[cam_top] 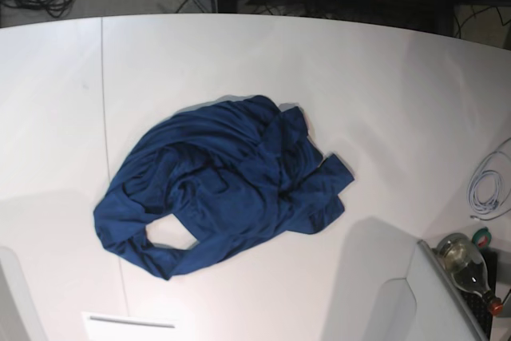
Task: Layout the t-shirt on the table in an organized manner, then fold the t-shirt properly
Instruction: 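Raise both arms from rest toward the crumpled blue shirt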
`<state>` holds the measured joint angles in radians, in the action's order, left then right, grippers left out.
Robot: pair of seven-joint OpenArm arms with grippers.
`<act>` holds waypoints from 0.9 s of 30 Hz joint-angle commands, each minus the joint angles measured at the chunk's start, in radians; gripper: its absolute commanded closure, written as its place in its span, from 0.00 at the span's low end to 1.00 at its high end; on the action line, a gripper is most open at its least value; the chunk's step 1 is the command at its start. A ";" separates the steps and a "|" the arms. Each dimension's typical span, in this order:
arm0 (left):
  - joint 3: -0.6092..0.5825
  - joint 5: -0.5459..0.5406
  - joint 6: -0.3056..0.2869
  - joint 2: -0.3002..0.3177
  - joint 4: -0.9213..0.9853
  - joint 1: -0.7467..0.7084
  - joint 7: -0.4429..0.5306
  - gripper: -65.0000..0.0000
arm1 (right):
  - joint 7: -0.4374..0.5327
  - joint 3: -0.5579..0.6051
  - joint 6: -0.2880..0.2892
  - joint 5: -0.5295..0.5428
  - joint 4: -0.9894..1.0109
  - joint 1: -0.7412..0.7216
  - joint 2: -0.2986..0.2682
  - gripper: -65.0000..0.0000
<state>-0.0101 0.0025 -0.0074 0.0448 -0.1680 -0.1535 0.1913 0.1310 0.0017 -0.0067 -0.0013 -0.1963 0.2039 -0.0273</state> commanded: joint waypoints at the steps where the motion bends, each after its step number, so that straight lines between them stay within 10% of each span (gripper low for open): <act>1: -0.001 0.001 0.001 0.005 0.002 -0.008 0.001 0.48 | 0.003 -0.001 0.001 0.001 -0.001 0.007 -0.004 1.00; 4: -0.001 0.001 0.001 0.005 0.006 -0.008 0.000 1.00 | 0.003 -0.001 0.001 0.002 -0.004 0.007 -0.004 1.00; 27: 0.000 0.003 0.001 0.045 0.032 -0.002 -0.002 1.00 | -0.001 -0.007 0.000 0.004 -0.047 0.019 -0.012 1.00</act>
<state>-0.0101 0.0029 -0.0078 0.0826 -0.1448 -0.1329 0.1959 0.1368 -0.0029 -0.0067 -0.0013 -0.2493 0.2047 -0.0349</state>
